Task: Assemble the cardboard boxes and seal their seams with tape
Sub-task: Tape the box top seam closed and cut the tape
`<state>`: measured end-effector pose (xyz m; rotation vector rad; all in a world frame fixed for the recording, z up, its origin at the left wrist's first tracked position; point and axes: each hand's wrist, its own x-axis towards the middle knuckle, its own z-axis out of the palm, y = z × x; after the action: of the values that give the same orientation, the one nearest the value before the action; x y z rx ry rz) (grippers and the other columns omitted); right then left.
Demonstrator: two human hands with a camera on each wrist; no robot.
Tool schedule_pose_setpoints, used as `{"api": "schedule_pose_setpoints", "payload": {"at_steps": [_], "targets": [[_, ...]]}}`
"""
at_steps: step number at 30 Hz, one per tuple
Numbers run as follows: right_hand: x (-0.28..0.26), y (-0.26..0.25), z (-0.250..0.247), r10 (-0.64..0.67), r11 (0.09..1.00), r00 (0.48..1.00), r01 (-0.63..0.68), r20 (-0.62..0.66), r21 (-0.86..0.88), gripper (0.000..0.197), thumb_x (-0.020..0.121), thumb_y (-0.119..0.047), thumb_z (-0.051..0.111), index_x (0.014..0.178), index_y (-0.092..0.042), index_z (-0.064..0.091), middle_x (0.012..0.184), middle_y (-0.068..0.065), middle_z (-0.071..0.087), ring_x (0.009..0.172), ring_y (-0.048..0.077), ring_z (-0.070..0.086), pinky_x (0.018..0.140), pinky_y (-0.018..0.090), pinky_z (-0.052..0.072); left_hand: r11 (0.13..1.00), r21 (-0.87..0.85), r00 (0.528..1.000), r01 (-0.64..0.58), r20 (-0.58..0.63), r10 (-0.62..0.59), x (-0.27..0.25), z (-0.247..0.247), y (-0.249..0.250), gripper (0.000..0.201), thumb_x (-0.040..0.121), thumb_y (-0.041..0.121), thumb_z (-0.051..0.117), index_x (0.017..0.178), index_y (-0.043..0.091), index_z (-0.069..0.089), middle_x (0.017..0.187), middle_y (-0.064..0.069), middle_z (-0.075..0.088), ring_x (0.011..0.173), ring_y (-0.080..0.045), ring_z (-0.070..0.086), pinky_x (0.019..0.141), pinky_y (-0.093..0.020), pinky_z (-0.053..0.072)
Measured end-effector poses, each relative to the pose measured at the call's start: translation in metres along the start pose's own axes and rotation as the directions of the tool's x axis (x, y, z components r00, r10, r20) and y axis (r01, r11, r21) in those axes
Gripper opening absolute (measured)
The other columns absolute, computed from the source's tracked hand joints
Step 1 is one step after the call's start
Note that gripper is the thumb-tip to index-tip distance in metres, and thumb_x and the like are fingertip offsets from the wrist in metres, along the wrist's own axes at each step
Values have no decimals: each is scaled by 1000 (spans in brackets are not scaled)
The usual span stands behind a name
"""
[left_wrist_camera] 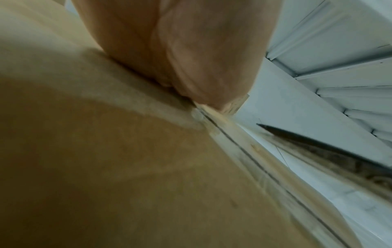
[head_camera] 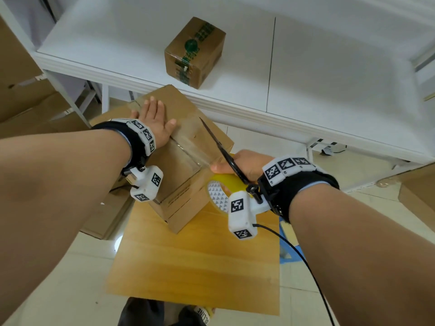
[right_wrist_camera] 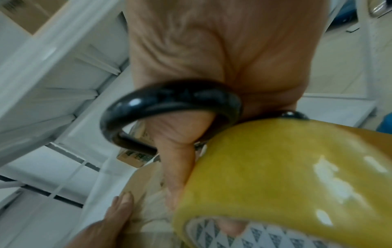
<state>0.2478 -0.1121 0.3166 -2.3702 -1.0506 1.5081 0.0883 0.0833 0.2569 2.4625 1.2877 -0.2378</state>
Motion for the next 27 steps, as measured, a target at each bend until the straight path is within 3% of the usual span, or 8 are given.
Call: {"api": "schedule_pose_setpoints", "payload": {"at_steps": [4, 7, 9, 13, 17, 20, 24, 27], "targets": [[11, 8, 14, 55, 998, 998, -55, -28, -10, 67, 75, -68, 71, 109, -10, 68, 102, 9, 72, 92, 28, 70, 90, 44, 56, 998, 56, 1000, 2, 4, -3, 1, 3, -1, 74, 98, 55, 17, 153, 12, -7, 160, -7, -15, 148, -21, -11, 119, -45, -1], [19, 15, 25, 56, 998, 994, -58, -99, -15, 54, 79, -64, 70, 85, -11, 59, 82, 3, 62, 73, 21, 61, 67, 32, 51, 997, 84, 1000, 0, 4, 0, 1, 4, -2, 77, 97, 58, 17, 152, 12, -9, 160, -7, -16, 148, -22, -12, 119, -46, 0], [22, 20, 36, 66, 998, 984, -69, -163, -14, 53, 81, -61, 70, 87, -11, 53, 76, 2, 55, 66, 18, 54, 57, 28, 41, 996, 87, 1000, -4, -1, 4, 1, 4, -2, 79, 96, 60, 17, 152, 12, -9, 160, -7, -15, 148, -22, -12, 119, -47, 0], [27, 22, 51, 75, 997, 967, -81, -243, -14, 55, 82, -56, 72, 108, -11, 55, 89, 3, 57, 73, 19, 55, 53, 26, 39, 994, 108, 1000, 0, -24, 3, -6, 4, 3, 83, 94, 64, 18, 153, 11, -8, 160, -8, -16, 147, -23, -14, 119, -48, -4], [32, 18, 56, 103, 994, 937, -106, -334, 10, 61, 79, -51, 77, 115, -7, 53, 93, 3, 58, 78, 20, 57, 57, 28, 41, 981, 195, 999, 11, 30, -17, -26, 2, 26, 91, 90, 71, 17, 153, 10, -9, 159, -9, -17, 147, -23, -15, 119, -48, -5], [37, 18, 63, 98, 995, 927, -90, -363, 40, 60, 77, -50, 78, 112, -7, 56, 85, 2, 58, 73, 21, 57, 50, 28, 36, 983, 181, 988, 40, 138, -66, -47, 12, 55, 99, 87, 74, 23, 151, 9, -15, 157, -12, -24, 145, -27, -20, 119, -48, -4], [42, 21, 70, 112, 993, 919, -93, -379, 67, 59, 76, -53, 78, 107, -8, 58, 81, 3, 60, 66, 21, 57, 47, 28, 35, 989, 146, 992, 38, 116, -55, -68, 30, 72, 109, 83, 75, 36, 150, 8, -17, 155, -19, -27, 144, -33, -22, 119, -48, -6], [40, 25, 71, 84, 996, 934, -75, -348, 37, 55, 79, -53, 76, 106, -7, 61, 85, 6, 63, 69, 23, 59, 48, 28, 36, 985, 167, 993, 42, 106, -60, -72, 32, 73, 124, 72, 81, 46, 150, 8, -17, 155, -19, -27, 144, -34, -21, 118, -49, -7]]}}
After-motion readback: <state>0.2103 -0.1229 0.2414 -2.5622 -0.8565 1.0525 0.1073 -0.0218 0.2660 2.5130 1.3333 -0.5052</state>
